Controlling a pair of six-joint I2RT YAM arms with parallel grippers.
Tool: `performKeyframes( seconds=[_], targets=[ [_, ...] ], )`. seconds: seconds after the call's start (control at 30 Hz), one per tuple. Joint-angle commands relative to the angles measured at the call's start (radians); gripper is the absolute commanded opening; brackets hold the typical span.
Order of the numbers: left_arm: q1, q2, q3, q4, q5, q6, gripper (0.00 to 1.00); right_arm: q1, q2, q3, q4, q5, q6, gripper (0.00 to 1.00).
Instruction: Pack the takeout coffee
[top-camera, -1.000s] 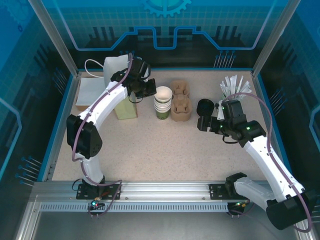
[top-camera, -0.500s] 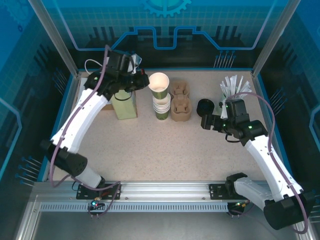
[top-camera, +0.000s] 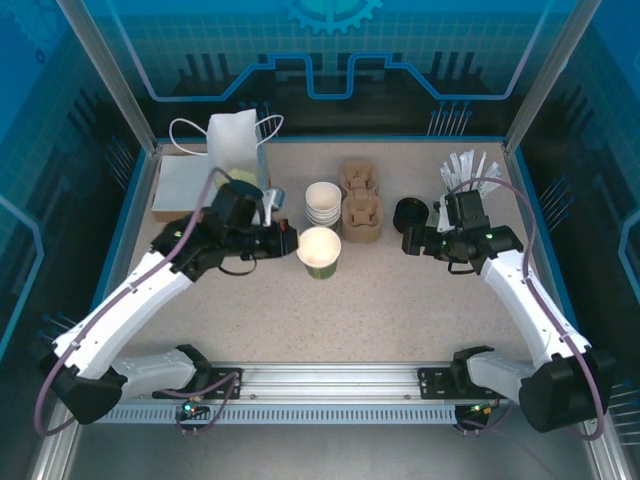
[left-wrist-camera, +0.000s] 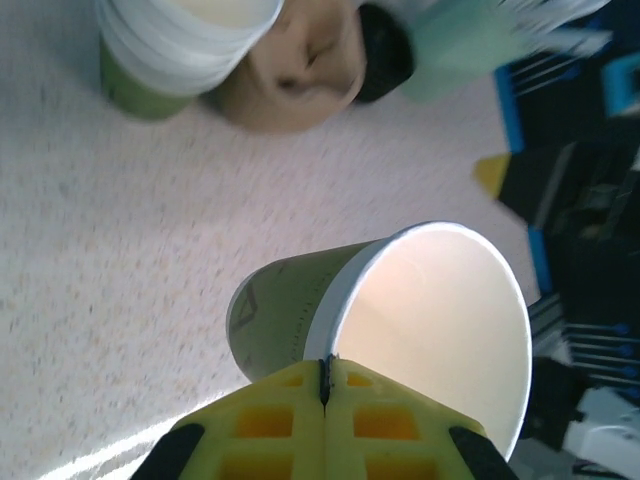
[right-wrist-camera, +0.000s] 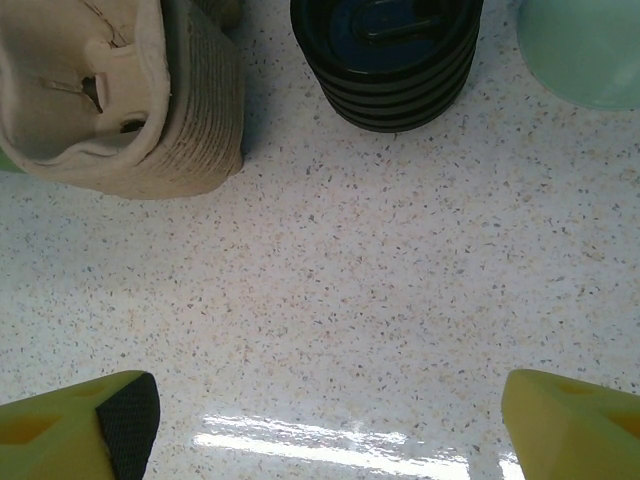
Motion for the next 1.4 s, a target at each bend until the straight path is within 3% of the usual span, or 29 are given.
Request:
performKeyframes(
  seconds=[0.0,0.2,0.53,0.63,0.8,1.1,1.23,1.37],
  targets=[
    [-0.022,0.01,-0.087,0.106,-0.027,-0.037,0.0,-0.016,0.019,0.033,0.012,-0.022,-0.012,0.9],
    [-0.024,0.075,-0.21,0.287,-0.046,-0.041,0.0,-0.017,0.027,0.019,0.011,-0.023,-0.016,0.9],
    [-0.024,0.205,-0.255,0.37,-0.045,-0.041,0.04,-0.017,0.087,0.058,-0.008,-0.015,-0.063,0.88],
    [-0.025,0.218,-0.271,0.374,-0.057,-0.041,0.13,-0.017,0.127,0.091,-0.016,-0.015,-0.08,0.87],
    [-0.025,0.196,-0.263,0.322,-0.101,-0.024,0.37,-0.016,0.204,0.158,-0.035,-0.026,-0.111,0.84],
    [-0.016,0.047,-0.194,0.171,-0.235,0.024,0.74,-0.015,0.369,0.315,-0.062,-0.022,-0.173,0.74],
    [-0.016,-0.013,-0.178,0.172,-0.259,0.055,0.84,-0.016,0.487,0.408,-0.075,-0.055,-0.199,0.64],
    [-0.013,-0.034,-0.167,0.159,-0.269,0.063,0.86,-0.016,0.603,0.5,-0.089,-0.036,-0.216,0.61]
  ],
)
